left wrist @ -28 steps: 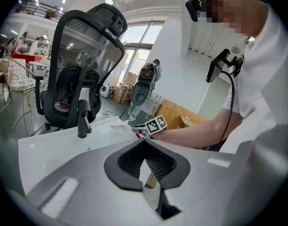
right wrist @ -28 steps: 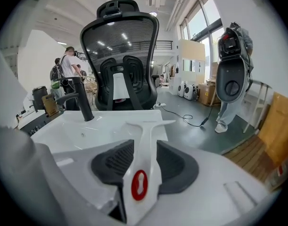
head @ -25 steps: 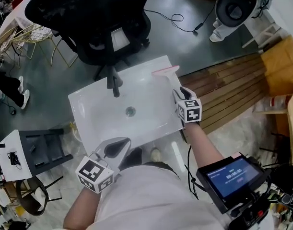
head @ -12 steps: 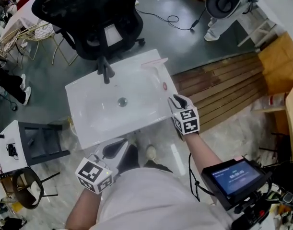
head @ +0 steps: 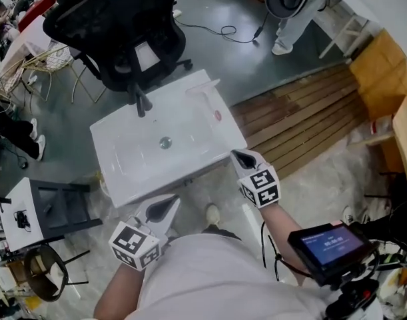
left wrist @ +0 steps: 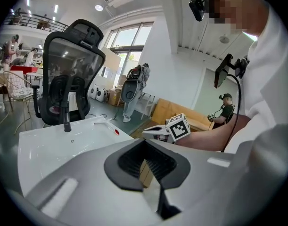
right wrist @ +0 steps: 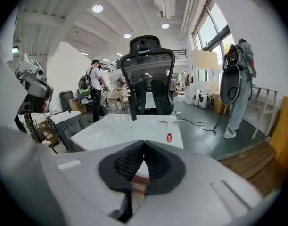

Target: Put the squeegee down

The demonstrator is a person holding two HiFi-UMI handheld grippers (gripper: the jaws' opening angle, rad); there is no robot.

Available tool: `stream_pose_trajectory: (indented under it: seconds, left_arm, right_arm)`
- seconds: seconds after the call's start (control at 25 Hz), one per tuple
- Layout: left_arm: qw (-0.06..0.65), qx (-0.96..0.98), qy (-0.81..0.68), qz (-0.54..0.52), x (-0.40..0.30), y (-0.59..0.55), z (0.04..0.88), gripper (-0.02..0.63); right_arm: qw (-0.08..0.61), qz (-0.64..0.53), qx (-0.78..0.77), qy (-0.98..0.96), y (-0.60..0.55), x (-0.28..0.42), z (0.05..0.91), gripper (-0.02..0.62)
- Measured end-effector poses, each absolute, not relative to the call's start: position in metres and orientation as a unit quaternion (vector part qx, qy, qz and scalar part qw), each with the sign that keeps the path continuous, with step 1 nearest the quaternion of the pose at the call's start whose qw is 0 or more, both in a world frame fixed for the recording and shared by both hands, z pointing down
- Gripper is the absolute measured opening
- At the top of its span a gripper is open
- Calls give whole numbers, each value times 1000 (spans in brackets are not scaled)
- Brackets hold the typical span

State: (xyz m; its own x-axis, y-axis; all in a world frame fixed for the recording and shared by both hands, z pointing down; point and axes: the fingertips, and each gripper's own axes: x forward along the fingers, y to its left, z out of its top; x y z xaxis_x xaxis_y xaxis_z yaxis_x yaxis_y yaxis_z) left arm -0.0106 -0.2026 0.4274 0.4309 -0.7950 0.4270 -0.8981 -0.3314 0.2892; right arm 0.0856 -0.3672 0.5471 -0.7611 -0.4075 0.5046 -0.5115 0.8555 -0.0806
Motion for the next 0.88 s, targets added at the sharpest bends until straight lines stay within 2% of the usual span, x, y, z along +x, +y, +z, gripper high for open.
stream_pose_trajectory:
  seconds: [0.24,0.88]
  left_arm:
    - [227,827,-507,93,-17,-175,415,8]
    - [237,824,-510,64,-121,-26,419,7]
  right_arm:
    - [245,94,239,-935,-312,83,524,3]
    - [223,80,242,-941,-146,-3,468,3]
